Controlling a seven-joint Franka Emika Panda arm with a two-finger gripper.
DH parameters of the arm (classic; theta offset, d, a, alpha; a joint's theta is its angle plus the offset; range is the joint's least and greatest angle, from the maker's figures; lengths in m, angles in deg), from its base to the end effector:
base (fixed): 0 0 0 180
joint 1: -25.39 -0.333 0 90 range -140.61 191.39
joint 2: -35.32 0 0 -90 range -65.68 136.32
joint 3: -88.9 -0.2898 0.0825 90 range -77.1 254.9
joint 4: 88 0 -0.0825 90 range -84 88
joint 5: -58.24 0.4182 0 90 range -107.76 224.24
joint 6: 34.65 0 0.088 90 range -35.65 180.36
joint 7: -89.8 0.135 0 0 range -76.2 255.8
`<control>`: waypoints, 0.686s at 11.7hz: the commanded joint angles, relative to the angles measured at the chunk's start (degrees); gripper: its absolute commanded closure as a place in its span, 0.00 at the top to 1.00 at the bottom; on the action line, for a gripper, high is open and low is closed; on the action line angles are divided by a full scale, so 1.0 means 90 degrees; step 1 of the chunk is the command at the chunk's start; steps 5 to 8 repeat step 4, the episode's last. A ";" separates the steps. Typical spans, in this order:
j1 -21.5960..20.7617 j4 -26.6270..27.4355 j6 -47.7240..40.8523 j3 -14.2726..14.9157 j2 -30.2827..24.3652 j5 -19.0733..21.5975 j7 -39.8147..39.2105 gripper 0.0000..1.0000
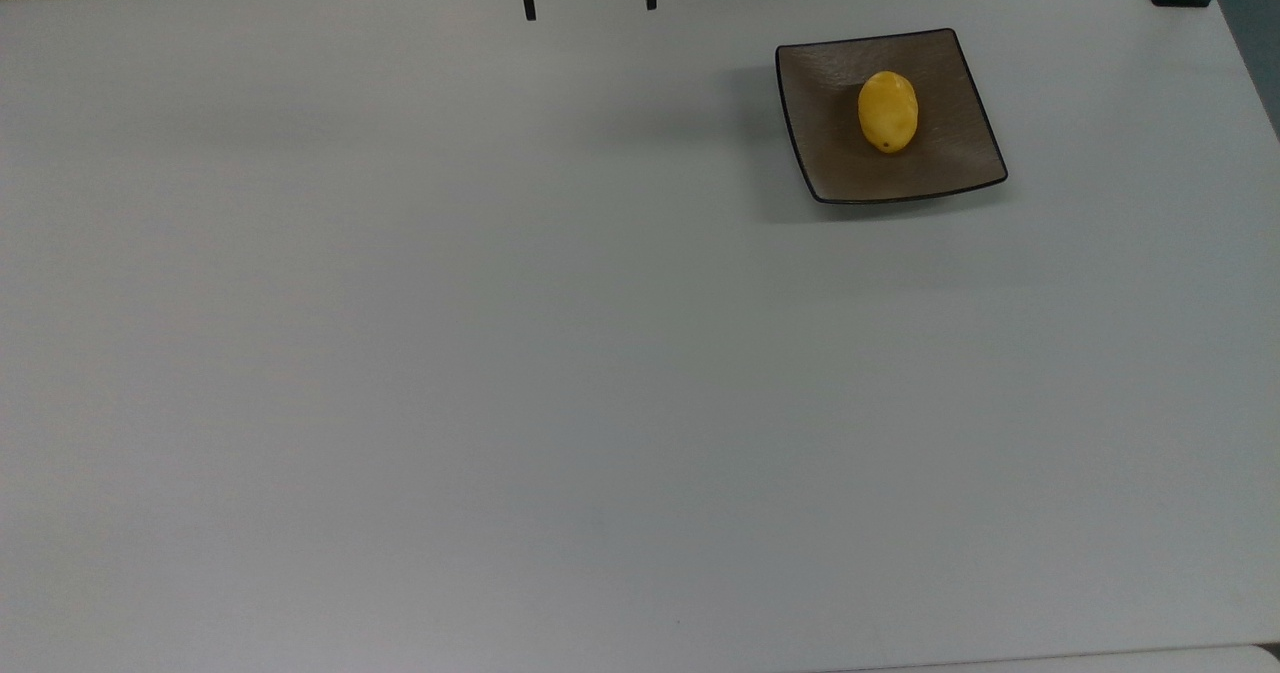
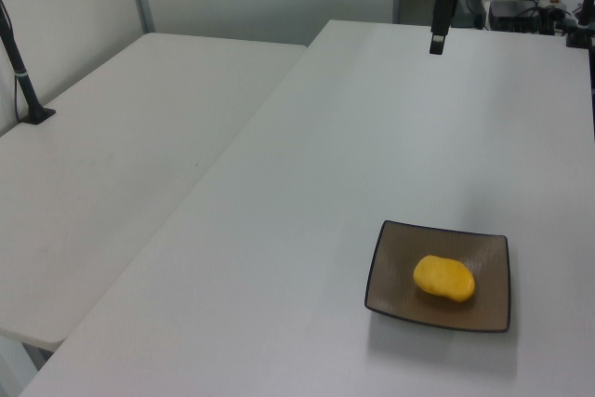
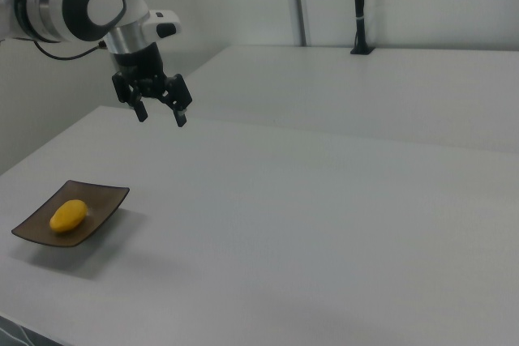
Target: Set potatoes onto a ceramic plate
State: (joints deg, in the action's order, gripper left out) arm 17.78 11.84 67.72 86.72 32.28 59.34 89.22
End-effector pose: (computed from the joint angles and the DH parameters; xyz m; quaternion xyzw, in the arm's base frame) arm 0.5837 0.1033 0.5333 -0.9948 -0.0887 -0.0477 0.0123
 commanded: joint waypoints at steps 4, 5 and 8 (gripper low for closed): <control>0.0055 -0.0048 0.0100 -0.0071 0.0054 0.0112 -0.0062 1.00; 0.0055 -0.0048 0.0100 -0.0071 0.0054 0.0112 -0.0062 1.00; 0.0055 -0.0048 0.0100 -0.0071 0.0054 0.0112 -0.0062 1.00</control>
